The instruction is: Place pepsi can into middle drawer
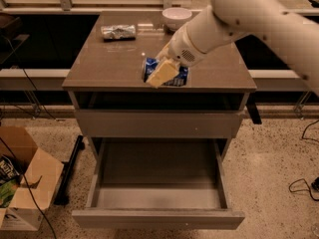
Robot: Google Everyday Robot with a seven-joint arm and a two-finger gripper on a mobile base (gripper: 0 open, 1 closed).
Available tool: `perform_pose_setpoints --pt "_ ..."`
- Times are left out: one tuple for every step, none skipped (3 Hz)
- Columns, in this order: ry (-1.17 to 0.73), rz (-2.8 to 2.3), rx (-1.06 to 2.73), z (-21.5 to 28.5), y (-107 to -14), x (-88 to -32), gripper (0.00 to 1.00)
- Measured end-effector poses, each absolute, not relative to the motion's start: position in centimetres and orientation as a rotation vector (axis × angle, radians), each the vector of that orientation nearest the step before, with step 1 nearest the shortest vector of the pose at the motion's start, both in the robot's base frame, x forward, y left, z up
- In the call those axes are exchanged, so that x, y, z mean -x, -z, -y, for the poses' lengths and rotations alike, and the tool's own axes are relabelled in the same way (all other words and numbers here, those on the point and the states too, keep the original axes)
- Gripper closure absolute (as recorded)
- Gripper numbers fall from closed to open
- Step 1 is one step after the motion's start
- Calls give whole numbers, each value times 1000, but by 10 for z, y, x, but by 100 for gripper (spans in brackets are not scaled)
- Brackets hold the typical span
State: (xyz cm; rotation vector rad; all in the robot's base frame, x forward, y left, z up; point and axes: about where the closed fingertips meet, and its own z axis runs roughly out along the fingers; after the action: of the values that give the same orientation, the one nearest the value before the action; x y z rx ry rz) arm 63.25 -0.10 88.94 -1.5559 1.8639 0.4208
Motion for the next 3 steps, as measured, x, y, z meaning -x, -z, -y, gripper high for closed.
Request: perform_pose_setpoints --pt "-338 -1856 1514 21 -913 -601 100" --pt "-342 -1864 1513 21 -902 -602 100" --pt "-362 -1870 1468 24 -875 -600 100"
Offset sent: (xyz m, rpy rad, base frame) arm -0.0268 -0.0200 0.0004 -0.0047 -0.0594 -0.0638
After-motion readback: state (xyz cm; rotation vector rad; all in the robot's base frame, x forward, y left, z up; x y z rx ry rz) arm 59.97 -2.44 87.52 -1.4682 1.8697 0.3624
